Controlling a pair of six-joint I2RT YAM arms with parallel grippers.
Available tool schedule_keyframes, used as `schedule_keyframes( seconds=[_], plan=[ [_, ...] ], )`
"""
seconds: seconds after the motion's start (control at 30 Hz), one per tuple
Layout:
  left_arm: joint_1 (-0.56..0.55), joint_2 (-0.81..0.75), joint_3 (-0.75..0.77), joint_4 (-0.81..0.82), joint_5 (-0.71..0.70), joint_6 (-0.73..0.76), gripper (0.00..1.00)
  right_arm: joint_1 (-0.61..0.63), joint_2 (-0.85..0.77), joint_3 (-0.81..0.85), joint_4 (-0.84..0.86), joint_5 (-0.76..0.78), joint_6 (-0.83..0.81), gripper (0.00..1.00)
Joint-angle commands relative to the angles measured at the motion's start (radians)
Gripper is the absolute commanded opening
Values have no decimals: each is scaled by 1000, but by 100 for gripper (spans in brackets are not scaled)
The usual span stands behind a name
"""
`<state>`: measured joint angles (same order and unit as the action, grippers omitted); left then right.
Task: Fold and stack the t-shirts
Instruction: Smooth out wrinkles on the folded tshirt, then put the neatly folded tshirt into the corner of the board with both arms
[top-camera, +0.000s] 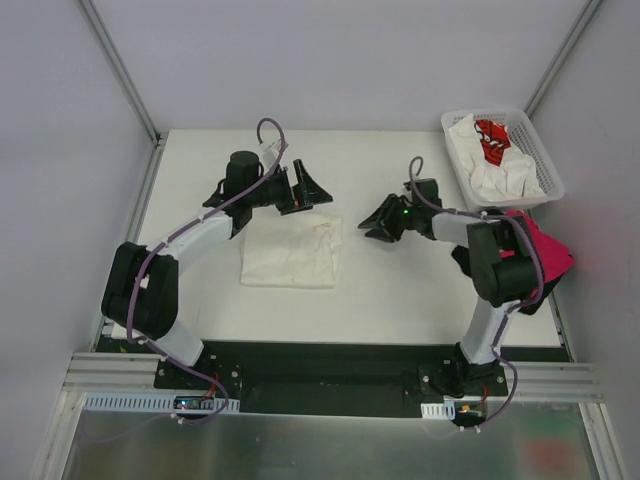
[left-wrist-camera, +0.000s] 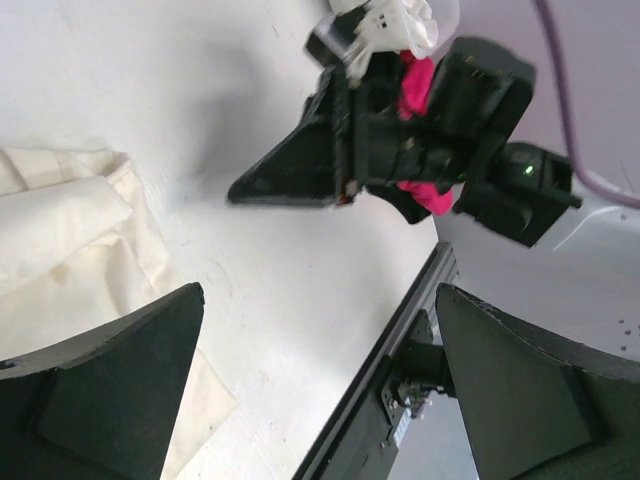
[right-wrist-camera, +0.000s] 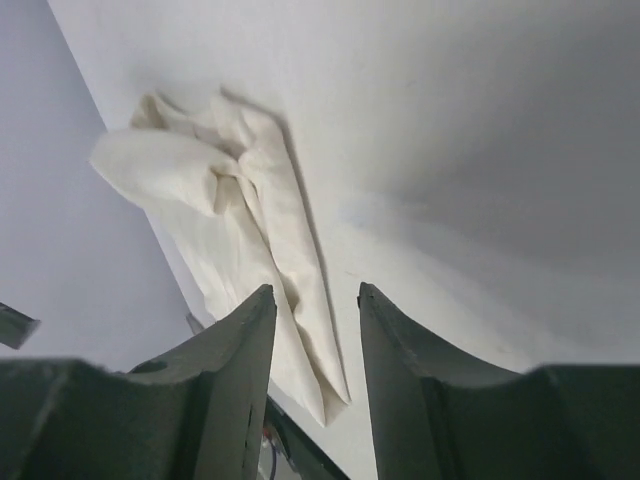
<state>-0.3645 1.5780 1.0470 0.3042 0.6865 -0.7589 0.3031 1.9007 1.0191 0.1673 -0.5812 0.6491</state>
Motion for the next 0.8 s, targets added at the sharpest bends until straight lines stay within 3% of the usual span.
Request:
schedule_keyframes(
  seconds=[0.0, 0.2, 0.3, 0.37, 0.47, 0.57, 0.6, 0.67, 0.77],
  plan=[
    [7, 16, 73, -23, 86, 32, 99, -126, -221, -27, -139, 38, -103, 42],
    [-39, 125, 166, -134, 174, 82, 99, -271, -480, -126, -270, 98, -143, 43],
    [-74, 226, 243, -183, 293, 108, 99, -300, -616, -204, -288, 132, -153, 43],
    [-117, 314, 283, -189, 428, 110, 99, -343, -673, -240, -282, 138, -196, 43],
    [-171, 388, 341, -189, 472, 122, 99, -389, -775, -327, -192, 87, -262, 44],
    [-197, 387, 360, -189, 375, 147, 99, -421, -822, -358, -150, 21, -363, 46],
    [-201, 372, 354, -189, 257, 162, 99, -421, -827, -343, -240, 55, -406, 48],
    [-218, 321, 358, -217, 121, 229, 99, -420, -827, -240, -422, 217, -494, 50],
    [-235, 288, 457, -397, -150, 327, 99, -418, -804, -107, -707, 647, -571, 52]
  ],
)
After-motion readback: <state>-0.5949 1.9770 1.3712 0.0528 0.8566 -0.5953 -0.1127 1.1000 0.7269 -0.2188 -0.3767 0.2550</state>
